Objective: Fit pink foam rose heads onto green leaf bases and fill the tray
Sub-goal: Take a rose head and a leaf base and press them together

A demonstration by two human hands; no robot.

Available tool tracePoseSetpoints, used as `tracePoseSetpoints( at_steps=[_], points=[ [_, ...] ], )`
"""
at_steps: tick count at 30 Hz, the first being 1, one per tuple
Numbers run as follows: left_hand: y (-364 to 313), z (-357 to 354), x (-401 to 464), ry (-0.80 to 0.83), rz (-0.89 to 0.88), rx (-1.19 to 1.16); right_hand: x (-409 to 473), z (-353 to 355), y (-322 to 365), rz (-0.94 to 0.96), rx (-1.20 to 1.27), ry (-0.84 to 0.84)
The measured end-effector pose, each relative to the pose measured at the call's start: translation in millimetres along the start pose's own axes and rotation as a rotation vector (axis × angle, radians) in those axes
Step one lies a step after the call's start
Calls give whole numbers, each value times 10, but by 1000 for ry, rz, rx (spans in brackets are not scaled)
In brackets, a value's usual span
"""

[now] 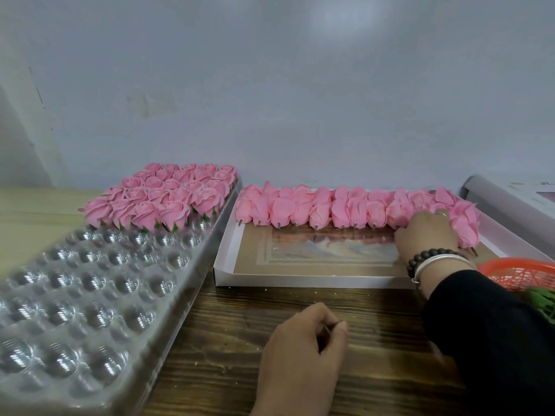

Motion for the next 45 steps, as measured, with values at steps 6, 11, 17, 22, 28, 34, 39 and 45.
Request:
tracePoseSetpoints(
  at_steps=[6,11,17,22,28,34,39,45],
  points=[
    [-52,-7,24,-4,-39,-217,-725,263,58,245,952,273],
    [-151,-97,33,52,-29,-535,-1412,95,-160,75,1557,949],
    [-171,-140,13,86,45,-940,-1792,-107,-237,-82,1684,1191],
    [-149,-78,27,84,124,-1188,-1893,-167,-155,-42,1627,1271],
    [-144,-46,40,72,137,-1212,-1907,-176,-151,42,1574,1320],
    [-137,17,45,-27,149,-1100,-1876,-136,-206,220,1379,1072],
    [-118,65,54,-109,10,-966,-1777,28,-254,386,1119,548],
    [-195,160,52,-161,-127,-642,-1732,81,-264,403,1187,636]
  ],
)
Point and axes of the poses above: each hand's wrist, its own x-axis towards the middle knuckle, its own z-axis out of the back of the hand, y = z × x, the point moved 6 cm from there along x, towards the middle knuckle, and after that the axes turned 13 degrees about -z, right-handed, at the moved point
